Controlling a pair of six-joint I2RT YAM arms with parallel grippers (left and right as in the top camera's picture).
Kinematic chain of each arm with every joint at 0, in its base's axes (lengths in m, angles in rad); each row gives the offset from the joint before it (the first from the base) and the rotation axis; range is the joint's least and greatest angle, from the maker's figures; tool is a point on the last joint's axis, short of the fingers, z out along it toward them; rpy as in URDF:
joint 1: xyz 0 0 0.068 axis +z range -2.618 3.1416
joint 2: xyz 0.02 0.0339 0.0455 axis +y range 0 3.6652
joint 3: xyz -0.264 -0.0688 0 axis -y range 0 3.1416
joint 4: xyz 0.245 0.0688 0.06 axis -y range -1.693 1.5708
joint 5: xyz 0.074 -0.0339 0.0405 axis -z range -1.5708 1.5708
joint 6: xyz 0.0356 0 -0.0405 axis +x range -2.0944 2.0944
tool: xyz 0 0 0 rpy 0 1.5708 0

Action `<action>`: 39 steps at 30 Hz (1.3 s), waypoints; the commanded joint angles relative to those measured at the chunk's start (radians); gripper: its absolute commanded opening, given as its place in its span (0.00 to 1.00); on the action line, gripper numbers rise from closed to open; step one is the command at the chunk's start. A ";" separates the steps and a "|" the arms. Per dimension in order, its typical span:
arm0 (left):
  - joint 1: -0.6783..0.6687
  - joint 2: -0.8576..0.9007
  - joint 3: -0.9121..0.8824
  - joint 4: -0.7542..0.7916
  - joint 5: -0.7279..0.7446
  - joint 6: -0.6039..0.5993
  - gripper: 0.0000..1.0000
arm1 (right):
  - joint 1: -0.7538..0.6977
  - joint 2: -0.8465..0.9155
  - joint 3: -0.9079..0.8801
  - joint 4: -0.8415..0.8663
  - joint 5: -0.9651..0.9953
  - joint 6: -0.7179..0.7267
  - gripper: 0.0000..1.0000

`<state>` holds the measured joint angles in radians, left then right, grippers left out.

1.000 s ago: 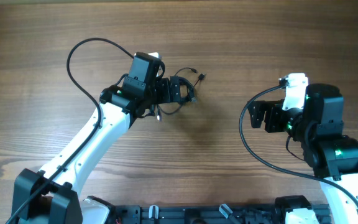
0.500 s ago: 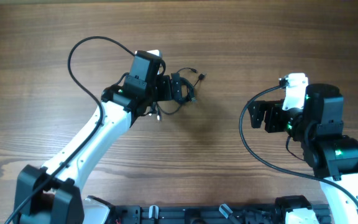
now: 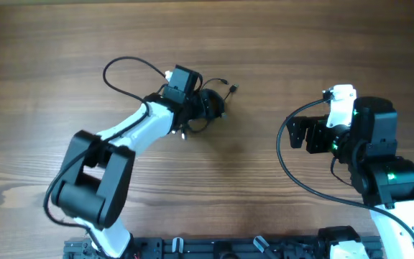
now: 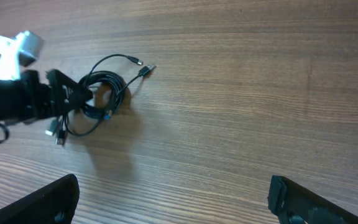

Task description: Untangle cables

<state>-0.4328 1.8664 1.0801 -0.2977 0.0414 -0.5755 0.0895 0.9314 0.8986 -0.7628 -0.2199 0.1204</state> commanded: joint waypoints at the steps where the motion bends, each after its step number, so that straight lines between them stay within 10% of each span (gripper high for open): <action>1: -0.004 0.047 0.012 0.011 -0.002 -0.069 0.63 | 0.005 0.002 0.021 0.002 0.013 0.013 1.00; 9: -0.033 0.060 0.012 0.021 0.024 -0.069 0.04 | 0.005 0.002 0.021 -0.002 0.013 0.013 1.00; 23: -0.062 -0.222 0.013 -0.036 0.390 -0.001 0.04 | 0.005 0.053 0.020 0.040 -0.241 0.014 0.91; 39: -0.259 -0.230 0.012 -0.028 0.246 -0.001 0.04 | 0.005 0.336 0.020 0.077 -0.431 0.010 0.60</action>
<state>-0.6704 1.6436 1.0813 -0.3347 0.3042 -0.5919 0.0910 1.2476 0.9001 -0.7040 -0.6201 0.1352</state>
